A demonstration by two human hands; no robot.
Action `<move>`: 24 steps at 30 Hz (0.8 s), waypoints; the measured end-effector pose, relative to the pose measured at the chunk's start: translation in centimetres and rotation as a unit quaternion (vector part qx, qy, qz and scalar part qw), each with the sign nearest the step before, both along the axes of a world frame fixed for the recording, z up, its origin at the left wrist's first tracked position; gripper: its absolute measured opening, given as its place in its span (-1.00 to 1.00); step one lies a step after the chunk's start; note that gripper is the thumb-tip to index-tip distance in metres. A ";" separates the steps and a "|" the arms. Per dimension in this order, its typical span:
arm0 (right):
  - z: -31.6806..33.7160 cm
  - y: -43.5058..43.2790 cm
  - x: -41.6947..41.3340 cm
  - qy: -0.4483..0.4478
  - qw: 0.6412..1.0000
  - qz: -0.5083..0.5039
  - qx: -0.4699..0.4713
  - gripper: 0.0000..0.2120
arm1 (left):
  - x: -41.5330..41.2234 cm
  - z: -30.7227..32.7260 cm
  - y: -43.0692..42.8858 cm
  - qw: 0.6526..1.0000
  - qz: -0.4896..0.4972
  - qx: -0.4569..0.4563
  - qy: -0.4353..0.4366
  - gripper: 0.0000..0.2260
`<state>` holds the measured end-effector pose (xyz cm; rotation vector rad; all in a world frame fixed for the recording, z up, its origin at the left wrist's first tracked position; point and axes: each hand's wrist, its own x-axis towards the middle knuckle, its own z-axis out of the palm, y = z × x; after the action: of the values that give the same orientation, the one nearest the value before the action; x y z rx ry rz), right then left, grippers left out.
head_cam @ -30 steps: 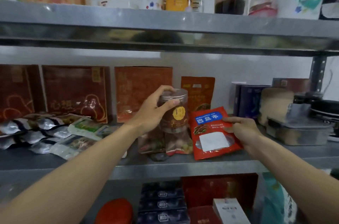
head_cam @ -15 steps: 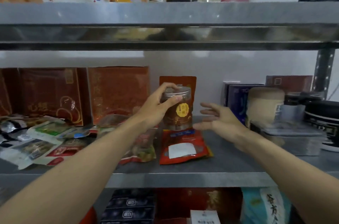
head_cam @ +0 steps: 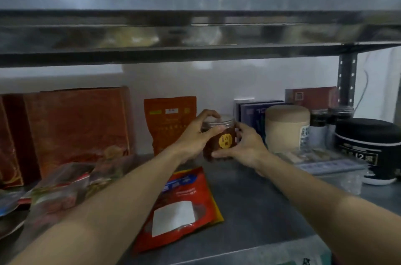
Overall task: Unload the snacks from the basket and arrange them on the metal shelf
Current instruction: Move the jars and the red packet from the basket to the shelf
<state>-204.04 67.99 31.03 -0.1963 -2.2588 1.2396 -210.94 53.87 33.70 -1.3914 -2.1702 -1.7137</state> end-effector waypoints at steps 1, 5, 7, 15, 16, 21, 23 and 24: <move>-0.2 0.6 -0.5 -0.006 1.000 -0.012 0.002 -0.01 | -0.6 -0.2 0.7 1.000 -0.003 -0.011 0.008 -0.80; -1.7 2.0 -2.3 -0.023 0.997 -0.069 0.000 0.00 | -2.7 -1.0 2.5 0.998 -0.012 -0.059 0.011 -0.81; -2.4 1.9 -3.0 -0.027 0.995 -0.089 -0.022 -0.03 | -3.8 -1.4 3.1 0.996 -0.008 -0.083 0.018 -0.83; -3.8 1.6 -5.2 -0.046 0.993 -0.104 -0.041 -0.09 | -6.4 -2.1 3.5 0.990 -0.004 -0.139 0.006 -0.83; -3.7 1.6 -5.5 -0.049 0.992 -0.105 -0.041 -0.10 | -6.6 -2.1 3.5 0.989 -0.004 -0.147 0.002 -0.81; -3.6 1.8 -6.3 -0.080 0.991 -0.101 -0.023 -0.10 | -7.4 -2.3 3.4 0.985 0.002 -0.173 0.020 -0.80; -3.7 1.8 -6.5 -0.087 0.991 -0.103 -0.017 -0.14 | -7.6 -2.5 3.4 0.985 0.004 -0.174 0.020 -0.80; -3.7 1.8 -6.6 -0.089 0.990 -0.104 -0.014 -0.16 | -7.6 -2.6 3.4 0.985 0.005 -0.172 0.020 -0.79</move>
<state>-210.61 69.81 27.30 -0.5590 -2.3018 1.1838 -218.55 57.28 31.11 -1.4613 -2.5361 -1.3371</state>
